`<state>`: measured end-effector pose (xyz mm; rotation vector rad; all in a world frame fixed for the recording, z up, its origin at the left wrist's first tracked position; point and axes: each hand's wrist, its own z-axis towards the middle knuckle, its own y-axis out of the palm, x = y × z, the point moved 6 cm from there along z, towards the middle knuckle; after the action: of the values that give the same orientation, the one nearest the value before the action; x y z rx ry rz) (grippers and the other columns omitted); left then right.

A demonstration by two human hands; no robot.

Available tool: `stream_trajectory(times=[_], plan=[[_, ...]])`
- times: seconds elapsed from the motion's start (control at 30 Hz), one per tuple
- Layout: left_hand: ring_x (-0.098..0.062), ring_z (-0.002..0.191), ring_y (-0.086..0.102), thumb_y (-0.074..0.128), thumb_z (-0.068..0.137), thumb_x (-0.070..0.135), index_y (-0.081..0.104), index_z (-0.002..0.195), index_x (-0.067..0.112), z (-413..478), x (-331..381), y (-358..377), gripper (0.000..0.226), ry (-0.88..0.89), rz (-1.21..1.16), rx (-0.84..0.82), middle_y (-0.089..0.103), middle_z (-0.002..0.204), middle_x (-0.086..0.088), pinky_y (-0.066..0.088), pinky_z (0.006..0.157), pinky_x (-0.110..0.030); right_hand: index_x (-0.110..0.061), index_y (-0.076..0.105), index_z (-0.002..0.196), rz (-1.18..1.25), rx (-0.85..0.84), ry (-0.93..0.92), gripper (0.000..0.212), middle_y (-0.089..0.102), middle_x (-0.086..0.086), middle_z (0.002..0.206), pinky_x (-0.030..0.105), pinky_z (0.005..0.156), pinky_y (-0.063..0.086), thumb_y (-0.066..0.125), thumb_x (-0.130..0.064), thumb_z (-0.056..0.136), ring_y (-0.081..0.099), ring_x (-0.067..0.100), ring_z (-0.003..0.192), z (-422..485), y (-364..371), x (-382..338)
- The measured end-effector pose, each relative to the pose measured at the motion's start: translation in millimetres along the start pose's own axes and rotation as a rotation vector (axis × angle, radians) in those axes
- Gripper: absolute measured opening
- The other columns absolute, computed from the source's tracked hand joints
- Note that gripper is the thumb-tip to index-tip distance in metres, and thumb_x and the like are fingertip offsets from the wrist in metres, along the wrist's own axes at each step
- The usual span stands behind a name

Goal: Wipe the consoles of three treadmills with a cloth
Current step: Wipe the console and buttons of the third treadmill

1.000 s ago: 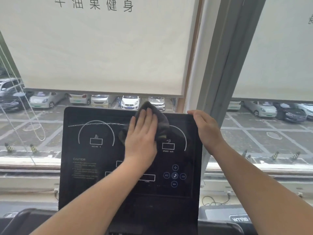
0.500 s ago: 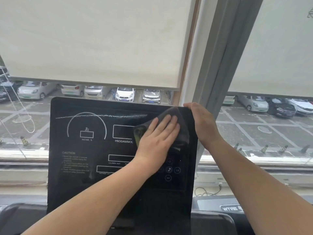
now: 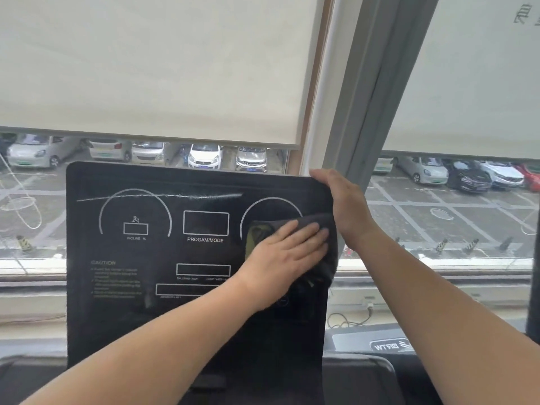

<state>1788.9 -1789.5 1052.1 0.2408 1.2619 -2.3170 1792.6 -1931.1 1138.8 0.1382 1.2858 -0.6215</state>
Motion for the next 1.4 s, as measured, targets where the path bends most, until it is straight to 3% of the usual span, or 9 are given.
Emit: stream_trajectory(times=[0.1,0.3,0.5,0.77,0.93,1.03,1.2,1.3,1.4], plan=[[-0.020,0.156,0.025,0.036,0.098,0.014,0.043,0.156,0.019,1,-15,-3,0.058,0.198,-0.001,-0.109,0.032,0.168,-0.002,0.015,0.129,-0.045,-0.034,0.076,0.119,0.019,-0.045,0.052,0.038,0.074,-0.021,0.119,0.024,0.106,0.043,0.041,-0.039,0.108,0.063,-0.006,0.114,0,-6,5],[-0.024,0.154,0.032,0.063,0.084,0.007,0.050,0.152,0.014,33,-33,-19,0.070,-0.249,0.001,0.097,0.040,0.164,-0.005,0.018,0.127,-0.047,-0.037,0.072,0.126,0.080,-0.063,0.099,0.039,0.074,-0.024,0.116,0.019,0.096,0.045,0.037,-0.044,0.109,0.065,-0.010,0.108,-4,-16,10],[-0.020,0.155,0.029,0.040,0.097,0.015,0.053,0.149,0.019,25,6,-4,0.054,0.356,-0.102,-0.203,0.040,0.164,-0.001,0.005,0.128,-0.042,-0.039,0.068,0.130,-0.008,-0.015,0.062,0.040,0.068,-0.022,0.127,0.028,0.113,0.041,0.036,-0.047,0.108,0.058,-0.006,0.122,-7,-17,17],[-0.024,0.156,0.027,0.056,0.087,0.012,0.042,0.157,0.017,35,-5,-7,0.072,-0.131,-0.015,0.001,0.035,0.166,-0.003,0.008,0.129,-0.046,-0.034,0.071,0.124,-0.067,0.092,0.009,0.036,0.069,-0.023,0.115,0.019,0.098,0.045,0.038,-0.039,0.110,0.059,-0.010,0.109,-10,-13,9],[-0.019,0.156,0.027,0.040,0.099,0.012,0.057,0.146,0.018,-9,34,18,0.050,0.422,-0.206,-0.283,0.040,0.164,0.000,0.009,0.129,-0.044,-0.038,0.069,0.120,-0.063,0.097,0.011,0.034,0.066,-0.030,0.110,0.010,0.089,0.042,0.036,-0.038,0.111,0.057,-0.020,0.100,-11,-13,10],[-0.021,0.156,0.026,0.037,0.098,0.012,0.052,0.151,0.018,3,2,0,0.055,0.324,-0.151,-0.212,0.036,0.166,-0.003,0.012,0.129,-0.046,-0.037,0.066,0.130,-0.079,0.088,0.000,0.034,0.063,-0.029,0.118,0.017,0.100,0.039,0.038,-0.036,0.111,0.052,-0.019,0.108,-14,-12,9],[-0.026,0.155,0.028,0.049,0.080,-0.004,0.049,0.152,0.009,2,-46,-24,0.073,-0.158,-0.098,-0.004,0.036,0.165,-0.009,0.018,0.128,-0.050,-0.047,0.056,0.140,0.006,0.053,0.073,0.036,0.059,-0.022,0.139,0.026,0.114,0.042,0.037,-0.040,0.110,0.053,-0.002,0.130,-35,-10,28],[-0.025,0.154,0.032,0.040,0.087,-0.002,0.052,0.150,0.010,-34,-22,-7,0.065,-0.028,-0.076,-0.073,0.039,0.163,-0.008,0.020,0.128,-0.049,-0.033,0.065,0.117,0.028,0.035,0.214,0.033,0.068,-0.005,0.117,0.035,0.102,0.050,0.034,-0.040,0.109,0.062,0.017,0.117,-62,1,63],[-0.023,0.155,0.030,0.028,0.091,0.004,0.051,0.151,0.013,-59,-6,0,0.065,0.197,-0.084,-0.243,0.038,0.165,-0.006,0.020,0.127,-0.048,-0.022,0.062,0.121,-0.009,0.056,0.363,0.039,0.065,0.001,0.122,0.036,0.097,0.044,0.031,-0.043,0.109,0.058,0.018,0.117,-86,13,100]])
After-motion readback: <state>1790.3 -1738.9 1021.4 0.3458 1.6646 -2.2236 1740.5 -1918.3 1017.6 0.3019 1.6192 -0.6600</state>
